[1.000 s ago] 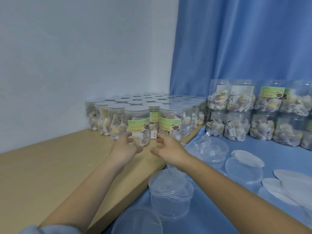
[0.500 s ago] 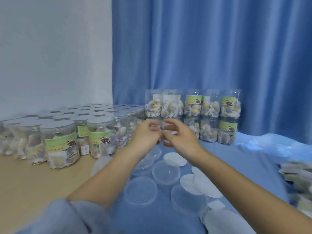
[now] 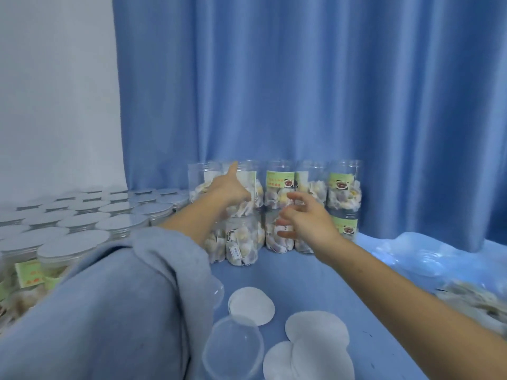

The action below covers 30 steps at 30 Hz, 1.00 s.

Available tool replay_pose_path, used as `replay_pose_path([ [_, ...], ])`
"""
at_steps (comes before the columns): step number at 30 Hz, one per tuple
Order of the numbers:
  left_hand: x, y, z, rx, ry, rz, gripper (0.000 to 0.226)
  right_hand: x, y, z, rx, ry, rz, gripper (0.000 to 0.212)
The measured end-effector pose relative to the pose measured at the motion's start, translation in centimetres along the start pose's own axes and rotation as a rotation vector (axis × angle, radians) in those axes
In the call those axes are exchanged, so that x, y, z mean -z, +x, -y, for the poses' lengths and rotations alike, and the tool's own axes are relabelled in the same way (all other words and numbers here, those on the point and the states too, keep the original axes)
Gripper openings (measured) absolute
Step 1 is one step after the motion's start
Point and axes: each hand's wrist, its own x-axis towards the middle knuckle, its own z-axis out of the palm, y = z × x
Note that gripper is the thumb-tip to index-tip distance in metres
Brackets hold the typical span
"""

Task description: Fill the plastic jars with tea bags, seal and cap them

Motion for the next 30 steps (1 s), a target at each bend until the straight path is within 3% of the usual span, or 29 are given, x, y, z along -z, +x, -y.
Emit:
replay_pose_path([
  [4,0.8,5.8,0.0,0.062,-0.056,0.081,0.099,-1.5,3.8,-0.9,-0.051,0.047,-0.024,0.043],
  [7,0.2,8.5,0.9,0.083,0.059,0.08,0.09,-2.0,4.9,-2.3,-0.049,-0.005,-0.023,0.043],
  [12,-1.7,8.6,3.2,0.002,0.219,-0.17,0.049,-2.5,4.0,-5.8,0.043,-0.349,0.076,0.048],
  [16,-2.8,5.4,3.1,-0.125,0.127,-0.233,0.045,-3.2,2.9,-5.8,0.092,-0.364,0.081,0.056],
  [19,-2.6,2.3,2.4,-0.25,0.046,-0.317,0.046,-3.3,2.4,-4.1,0.274,-0.371,-0.006,0.07],
  [24,-0.5,-4.4,0.3,-0.348,-0.049,-0.231,0.052,-2.3,0.5,-1.1,0.525,-0.469,-0.135,0.098],
  [30,-0.6,-12.5,-2.0,-0.372,-0.108,-0.166,0.039,0.8,-4.9,0.4,0.582,-0.606,-0.09,0.091],
])
